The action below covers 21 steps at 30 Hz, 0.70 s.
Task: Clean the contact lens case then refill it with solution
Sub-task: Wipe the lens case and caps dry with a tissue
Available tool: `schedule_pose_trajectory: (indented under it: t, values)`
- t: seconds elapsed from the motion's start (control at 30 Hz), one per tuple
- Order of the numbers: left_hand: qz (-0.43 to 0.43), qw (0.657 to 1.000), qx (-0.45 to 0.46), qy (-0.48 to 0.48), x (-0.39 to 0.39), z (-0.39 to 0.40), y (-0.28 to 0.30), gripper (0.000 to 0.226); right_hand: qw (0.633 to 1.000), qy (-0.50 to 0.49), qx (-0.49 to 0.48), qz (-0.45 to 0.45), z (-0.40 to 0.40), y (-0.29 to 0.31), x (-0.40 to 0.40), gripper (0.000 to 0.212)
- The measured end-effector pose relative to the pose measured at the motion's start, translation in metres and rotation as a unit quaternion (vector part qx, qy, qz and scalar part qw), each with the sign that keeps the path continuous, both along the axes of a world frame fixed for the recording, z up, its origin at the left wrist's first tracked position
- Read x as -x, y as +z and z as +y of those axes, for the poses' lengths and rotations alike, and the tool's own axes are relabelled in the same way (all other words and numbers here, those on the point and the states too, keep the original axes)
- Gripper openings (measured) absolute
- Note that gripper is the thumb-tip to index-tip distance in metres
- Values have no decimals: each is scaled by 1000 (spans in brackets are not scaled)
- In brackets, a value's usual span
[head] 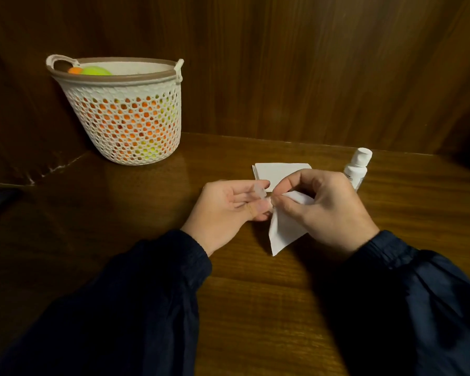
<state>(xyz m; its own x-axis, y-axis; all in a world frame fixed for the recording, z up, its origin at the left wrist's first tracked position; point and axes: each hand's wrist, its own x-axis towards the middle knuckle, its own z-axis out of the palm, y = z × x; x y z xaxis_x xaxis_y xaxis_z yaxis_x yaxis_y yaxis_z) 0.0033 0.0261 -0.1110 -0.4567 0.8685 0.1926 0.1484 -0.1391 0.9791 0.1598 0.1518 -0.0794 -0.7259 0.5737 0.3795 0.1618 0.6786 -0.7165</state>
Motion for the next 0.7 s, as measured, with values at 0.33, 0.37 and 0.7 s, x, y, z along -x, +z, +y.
schedule_pose_trajectory:
  t: [0.33, 0.37, 0.7]
  values:
    - [16, 1000, 17, 12, 3, 0, -3, 44, 997, -16, -58, -49, -5, 6, 1, 16]
    - [13, 1000, 18, 10, 3, 0, -2, 45, 996, -24, -76, -31, -7, 4, 3, 16]
    - [38, 999, 18, 24, 3, -2, -2, 45, 998, 18, 21, -51, 0, 2, 4, 16]
